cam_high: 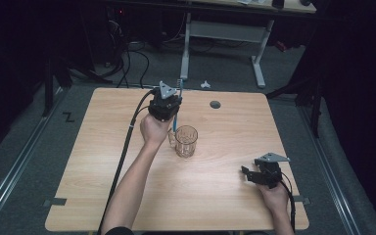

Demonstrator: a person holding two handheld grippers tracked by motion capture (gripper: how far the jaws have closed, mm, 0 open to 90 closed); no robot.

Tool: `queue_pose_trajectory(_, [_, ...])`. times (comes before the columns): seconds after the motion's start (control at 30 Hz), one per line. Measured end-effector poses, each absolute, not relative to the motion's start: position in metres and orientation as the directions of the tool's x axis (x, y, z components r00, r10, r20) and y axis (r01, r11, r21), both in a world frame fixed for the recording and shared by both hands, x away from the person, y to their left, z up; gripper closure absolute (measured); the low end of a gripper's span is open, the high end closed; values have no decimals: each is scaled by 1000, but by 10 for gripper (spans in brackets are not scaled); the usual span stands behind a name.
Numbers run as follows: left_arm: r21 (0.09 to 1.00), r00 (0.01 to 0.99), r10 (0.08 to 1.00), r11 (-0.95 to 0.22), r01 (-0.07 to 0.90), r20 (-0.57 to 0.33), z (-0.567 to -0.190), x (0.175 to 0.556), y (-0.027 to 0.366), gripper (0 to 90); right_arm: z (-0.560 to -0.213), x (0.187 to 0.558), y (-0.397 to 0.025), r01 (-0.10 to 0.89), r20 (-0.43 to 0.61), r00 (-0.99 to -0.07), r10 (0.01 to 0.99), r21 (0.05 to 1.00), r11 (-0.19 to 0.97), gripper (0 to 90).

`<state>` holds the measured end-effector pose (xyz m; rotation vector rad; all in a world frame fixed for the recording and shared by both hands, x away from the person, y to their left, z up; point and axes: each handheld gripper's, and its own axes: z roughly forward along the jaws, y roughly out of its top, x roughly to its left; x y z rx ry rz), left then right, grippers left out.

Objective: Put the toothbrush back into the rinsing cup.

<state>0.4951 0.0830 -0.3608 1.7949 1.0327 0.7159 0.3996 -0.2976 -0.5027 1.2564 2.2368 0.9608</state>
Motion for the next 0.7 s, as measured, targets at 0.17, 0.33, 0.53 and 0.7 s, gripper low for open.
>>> queue_pose_trajectory(0.17, [908, 480, 877, -224, 353, 30, -366, 494, 83, 800, -503, 400, -298, 582, -11, -516, 856, 729, 360, 335])
queue_pose_trajectory(0.33, [903, 480, 877, -216, 371, 13, -369, 494, 86, 799, -503, 400, -298, 582, -12, -516, 856, 729, 361, 335])
queue_pose_trajectory(0.53, [903, 485, 874, -216, 371, 10, -369, 491, 88, 797, -503, 400, -297, 581, -14, -517, 856, 729, 362, 335])
queue_pose_trajectory(0.7, [900, 494, 869, -225, 374, 12, -368, 489, 88, 794, -503, 400, -297, 581, -14, -516, 856, 729, 362, 335])
